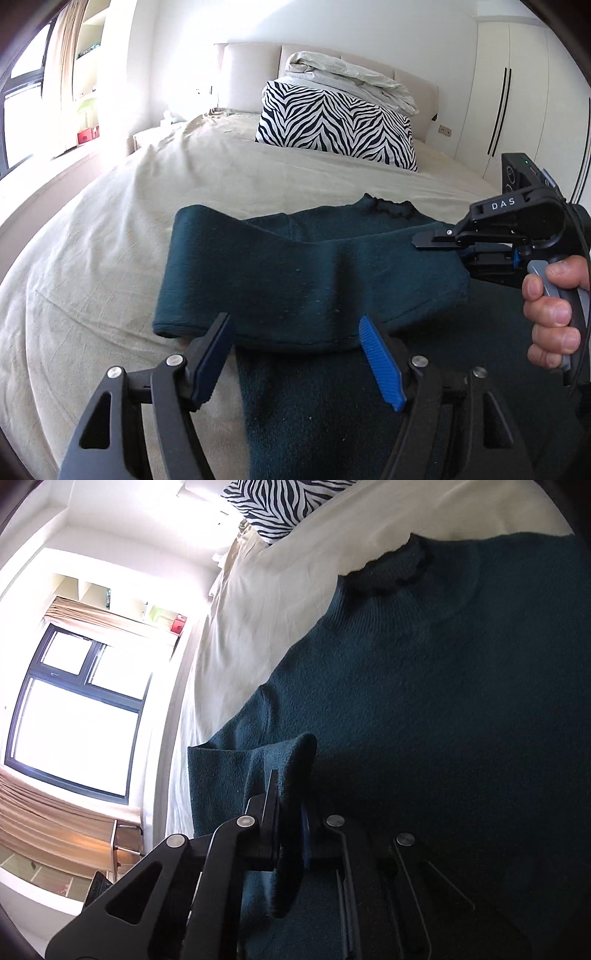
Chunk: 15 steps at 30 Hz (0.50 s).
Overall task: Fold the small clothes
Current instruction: 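Fold the held sleeve across the sweater body with the left gripper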
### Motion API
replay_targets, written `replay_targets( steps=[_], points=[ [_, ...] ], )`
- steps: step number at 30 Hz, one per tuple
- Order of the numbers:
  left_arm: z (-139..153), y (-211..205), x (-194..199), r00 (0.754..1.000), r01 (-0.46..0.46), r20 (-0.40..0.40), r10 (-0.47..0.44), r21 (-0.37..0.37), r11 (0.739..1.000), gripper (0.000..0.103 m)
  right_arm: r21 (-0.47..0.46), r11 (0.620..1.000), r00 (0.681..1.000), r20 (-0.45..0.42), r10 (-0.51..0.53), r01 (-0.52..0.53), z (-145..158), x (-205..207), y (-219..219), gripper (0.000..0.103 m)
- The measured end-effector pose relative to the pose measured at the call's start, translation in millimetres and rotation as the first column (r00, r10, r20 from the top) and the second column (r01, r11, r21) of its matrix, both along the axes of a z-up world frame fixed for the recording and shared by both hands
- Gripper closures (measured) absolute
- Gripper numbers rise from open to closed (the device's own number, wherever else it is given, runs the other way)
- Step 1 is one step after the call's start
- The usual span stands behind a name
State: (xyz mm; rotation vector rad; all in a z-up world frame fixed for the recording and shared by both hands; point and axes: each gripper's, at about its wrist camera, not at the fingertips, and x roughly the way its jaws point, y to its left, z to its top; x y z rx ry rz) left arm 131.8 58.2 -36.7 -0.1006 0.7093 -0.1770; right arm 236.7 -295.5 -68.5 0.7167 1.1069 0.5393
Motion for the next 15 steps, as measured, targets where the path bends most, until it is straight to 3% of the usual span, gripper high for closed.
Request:
replay_targets(
  steps=[4,8,10,15],
  points=[
    [5,36,4,0.999,-0.049,-0.027,0.046,-0.143,0.988,0.031,-0.084,0.992,0.995,0.015,-0.094,0.095,6,12,-57,0.096],
    [7,65,14,0.995,-0.094,-0.052,0.085,-0.207,0.974,0.033,-0.132,0.975,0.984,0.016,-0.176,0.177,2,18,-106,0.096],
    [8,76,22,0.994,-0.106,-0.06,0.094,-0.237,0.966,0.04,-0.145,0.97,0.98,0.014,-0.196,0.196,0,18,-128,0.096],
    [14,96,41,0.993,-0.111,-0.077,0.09,-0.342,0.933,0.046,-0.178,0.956,0.973,0.018,-0.232,0.232,-6,25,-152,0.096]
  ],
)
